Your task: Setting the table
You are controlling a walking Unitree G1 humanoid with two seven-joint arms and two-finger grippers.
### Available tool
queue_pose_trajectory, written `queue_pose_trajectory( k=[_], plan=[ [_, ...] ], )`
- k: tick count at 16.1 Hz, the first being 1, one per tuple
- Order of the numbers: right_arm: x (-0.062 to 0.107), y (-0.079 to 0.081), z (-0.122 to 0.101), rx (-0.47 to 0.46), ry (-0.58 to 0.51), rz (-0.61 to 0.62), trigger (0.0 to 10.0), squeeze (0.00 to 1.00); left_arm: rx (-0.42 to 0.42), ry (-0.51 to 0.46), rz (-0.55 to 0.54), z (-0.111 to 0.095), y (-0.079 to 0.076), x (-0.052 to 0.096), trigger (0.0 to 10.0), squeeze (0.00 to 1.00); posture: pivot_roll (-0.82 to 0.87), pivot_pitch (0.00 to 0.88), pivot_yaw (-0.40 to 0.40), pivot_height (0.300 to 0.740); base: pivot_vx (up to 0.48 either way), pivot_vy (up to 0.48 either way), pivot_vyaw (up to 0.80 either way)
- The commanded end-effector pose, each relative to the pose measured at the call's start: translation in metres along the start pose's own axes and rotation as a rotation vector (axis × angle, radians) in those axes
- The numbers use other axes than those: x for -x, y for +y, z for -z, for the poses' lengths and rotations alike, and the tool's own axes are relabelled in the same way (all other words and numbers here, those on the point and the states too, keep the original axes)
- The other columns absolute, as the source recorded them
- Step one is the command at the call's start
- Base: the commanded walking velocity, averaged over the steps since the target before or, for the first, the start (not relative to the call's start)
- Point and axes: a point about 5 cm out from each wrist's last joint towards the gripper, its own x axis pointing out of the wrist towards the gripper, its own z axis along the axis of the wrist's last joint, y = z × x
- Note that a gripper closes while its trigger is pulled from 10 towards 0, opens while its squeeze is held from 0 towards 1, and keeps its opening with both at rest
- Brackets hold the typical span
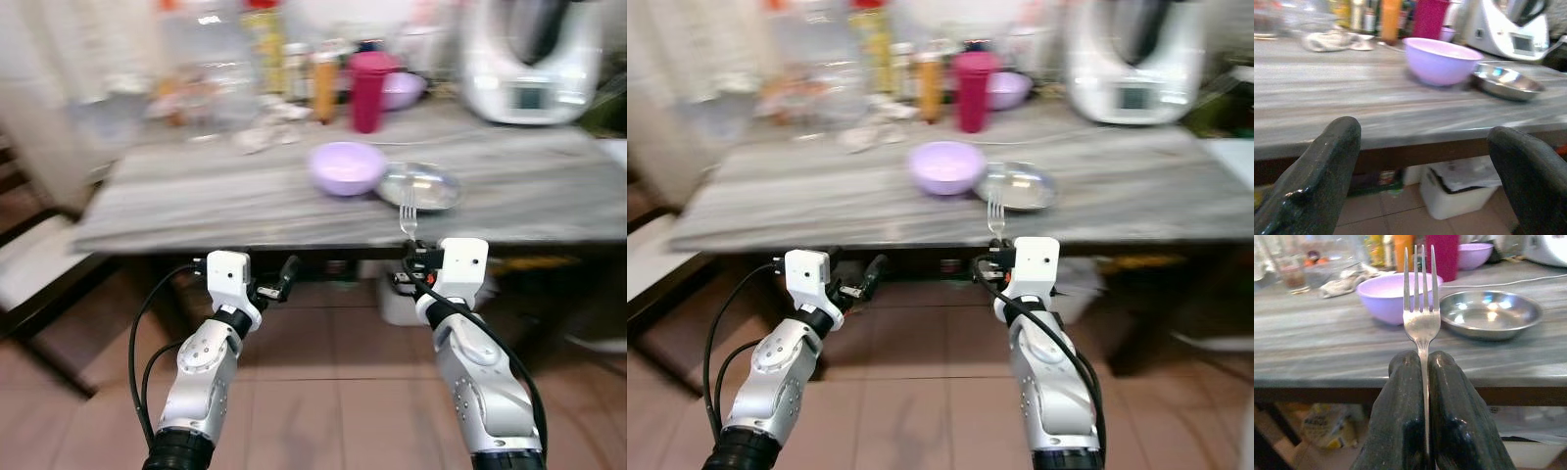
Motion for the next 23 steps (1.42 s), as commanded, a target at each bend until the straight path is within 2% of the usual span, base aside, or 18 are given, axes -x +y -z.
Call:
queue_pose_trajectory(
  k=[1, 12, 14, 18, 23],
  plan=[
    [0.0012, -0.0074, -0.0039, 0.008, -0.015, 0.028, 10.0, 0.00, -0.005, -0.004, 0.011, -0.0015, -0.0047, -0.0012, 10.0, 0.00, -0.30, 0.023, 0.017, 0.740, 0.000, 0.000, 0.00],
    [0.0028, -0.0071, -0.0026, 0.013, -0.010, 0.034, 10.0, 0.00, -0.011, -0.006, 0.013, -0.0029, -0.0049, -0.0009, 10.0, 0.00, -0.30, 0.030, 0.021, 0.740, 0.000, -0.439, 0.00],
    [0.0032, -0.0077, -0.0024, 0.015, -0.011, 0.038, 10.0, 0.00, 0.014, -0.031, 0.023, -0.0055, -0.0060, -0.0011, 10.0, 0.00, -0.30, 0.031, 0.024, 0.740, 0.000, 0.000, 0.00],
    [0.0036, -0.0081, -0.0032, 0.015, -0.016, 0.044, 10.0, 0.00, 0.007, -0.048, 0.050, -0.0106, -0.0041, -0.0015, 10.0, 0.00, -0.30, 0.032, 0.030, 0.740, 0.000, 0.000, 0.00],
    [0.0059, -0.0084, -0.0048, 0.028, -0.031, 0.044, 10.0, 0.00, 0.010, -0.042, 0.071, -0.0093, -0.0059, -0.0011, 10.0, 0.00, -0.31, 0.035, 0.034, 0.740, 0.352, 0.000, 0.00]
  ],
)
